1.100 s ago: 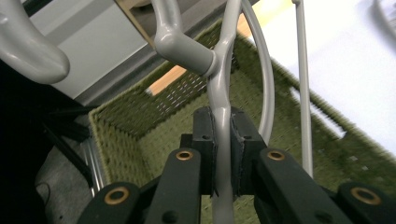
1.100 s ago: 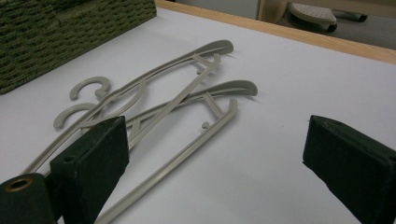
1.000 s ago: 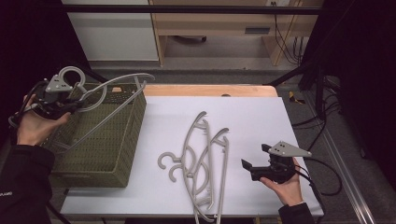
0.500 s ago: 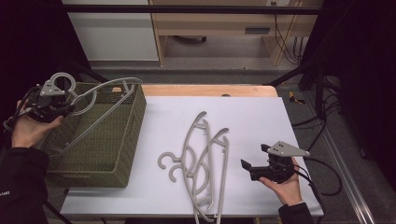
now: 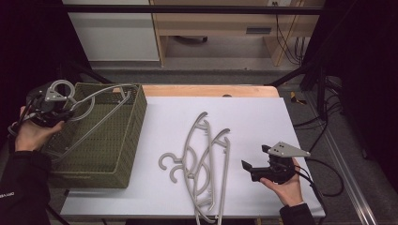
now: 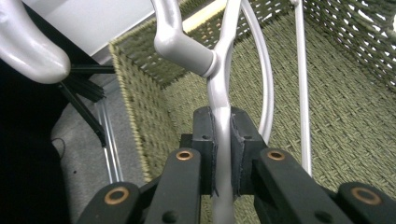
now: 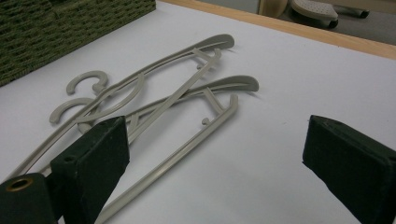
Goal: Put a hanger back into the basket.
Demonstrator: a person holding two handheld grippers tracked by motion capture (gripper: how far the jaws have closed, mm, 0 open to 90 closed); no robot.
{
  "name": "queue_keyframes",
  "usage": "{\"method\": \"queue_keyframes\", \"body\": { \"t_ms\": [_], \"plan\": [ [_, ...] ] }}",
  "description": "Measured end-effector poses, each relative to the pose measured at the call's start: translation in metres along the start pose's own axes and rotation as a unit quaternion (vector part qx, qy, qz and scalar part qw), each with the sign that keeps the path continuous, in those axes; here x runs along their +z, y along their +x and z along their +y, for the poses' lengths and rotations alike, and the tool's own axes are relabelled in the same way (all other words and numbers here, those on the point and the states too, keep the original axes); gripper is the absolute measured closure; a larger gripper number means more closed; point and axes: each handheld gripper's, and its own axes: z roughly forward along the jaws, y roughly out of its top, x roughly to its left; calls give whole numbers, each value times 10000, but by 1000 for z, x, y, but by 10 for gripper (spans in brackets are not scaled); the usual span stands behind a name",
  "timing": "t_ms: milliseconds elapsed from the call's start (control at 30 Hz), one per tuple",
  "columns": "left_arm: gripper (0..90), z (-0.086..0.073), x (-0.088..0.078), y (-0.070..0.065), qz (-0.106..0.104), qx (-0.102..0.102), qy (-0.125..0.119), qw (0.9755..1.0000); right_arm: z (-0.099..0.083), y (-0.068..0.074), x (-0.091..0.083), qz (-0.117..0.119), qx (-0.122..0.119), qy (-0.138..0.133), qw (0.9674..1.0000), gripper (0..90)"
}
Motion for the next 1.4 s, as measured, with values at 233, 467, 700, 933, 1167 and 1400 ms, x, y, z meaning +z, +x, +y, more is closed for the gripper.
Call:
{"method": "queue_keyframes", "body": {
  "t_ms": [233, 467, 700, 933, 1167, 1400],
  "plan": [
    [821, -11, 28, -17, -100, -54, 257, 9996, 0, 1, 1, -20, 6, 23, 10000, 75],
    [802, -19, 44, -24, -267, -243, 448, 9983, 0, 1, 0, -4, -3, -11, 10000, 78],
    [710, -25, 43, -24, -431, -565, 380, 9967, 1, 2, 1, -20, -54, 65, 10000, 79],
    [513, -26, 11, -19, -444, -759, -314, 9956, 10, 6, -2, -39, -86, 28, 10000, 90],
    [459, -30, -24, -29, -688, -892, -1056, 9880, 21, 12, -5, -6, -113, -64, 9999, 87],
    [382, -27, -55, -57, -1025, -1066, -1721, 9739, 31, 16, -3, 46, -110, -27, 9999, 87]
  ]
}}
